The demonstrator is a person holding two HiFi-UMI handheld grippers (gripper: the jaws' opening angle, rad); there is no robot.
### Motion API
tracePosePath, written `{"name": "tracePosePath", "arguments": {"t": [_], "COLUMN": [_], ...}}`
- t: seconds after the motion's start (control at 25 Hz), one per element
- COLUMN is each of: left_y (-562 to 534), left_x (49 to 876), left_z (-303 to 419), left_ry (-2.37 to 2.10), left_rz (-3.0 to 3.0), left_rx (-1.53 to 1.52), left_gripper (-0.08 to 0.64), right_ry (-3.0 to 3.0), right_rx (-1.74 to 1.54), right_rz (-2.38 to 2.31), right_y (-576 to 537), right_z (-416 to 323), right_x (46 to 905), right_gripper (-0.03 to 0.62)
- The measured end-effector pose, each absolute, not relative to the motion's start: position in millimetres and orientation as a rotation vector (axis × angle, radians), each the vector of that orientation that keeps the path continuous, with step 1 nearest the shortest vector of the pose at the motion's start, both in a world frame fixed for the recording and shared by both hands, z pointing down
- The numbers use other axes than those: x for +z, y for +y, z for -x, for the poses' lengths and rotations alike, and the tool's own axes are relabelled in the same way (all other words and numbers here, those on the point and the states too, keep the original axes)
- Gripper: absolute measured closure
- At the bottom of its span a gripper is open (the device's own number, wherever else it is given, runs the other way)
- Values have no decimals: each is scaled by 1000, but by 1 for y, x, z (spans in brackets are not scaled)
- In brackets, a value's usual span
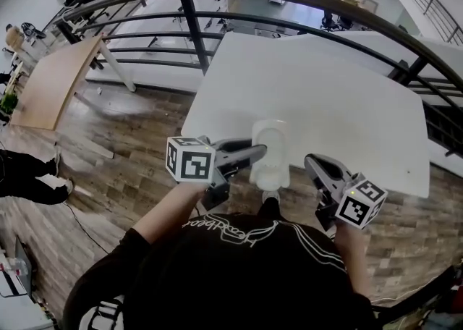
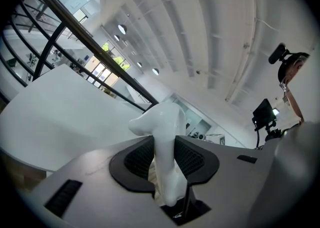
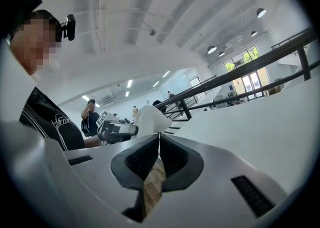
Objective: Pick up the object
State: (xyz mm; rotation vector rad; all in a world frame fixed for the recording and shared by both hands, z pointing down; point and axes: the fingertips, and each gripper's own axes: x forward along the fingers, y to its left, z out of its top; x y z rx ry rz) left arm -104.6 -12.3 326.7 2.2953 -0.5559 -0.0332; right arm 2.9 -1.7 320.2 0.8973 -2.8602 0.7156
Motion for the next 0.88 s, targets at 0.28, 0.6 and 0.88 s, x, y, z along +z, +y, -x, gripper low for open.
{"name": "tracePosePath", "arguments": {"t": [0.28, 0.6, 0.88], "left_y": [-13, -13, -12], "left_x": [325, 324, 327], "left_z": [104, 104, 103], "left_ry": [-524, -525, -520], "left_rz": [-2300, -2306, -2303], "left_rx": [-47, -42, -36], "left_gripper": [434, 434, 434], "right_ry": [-2842, -2841, -2843], "right_rx": [702, 694, 695], "right_rz": [-922, -933, -930], "right_y": [-2, -1, 1], "right_z": [-1, -4, -7], "right_x": [315, 317, 319], "right_gripper": [573, 574, 575]}}
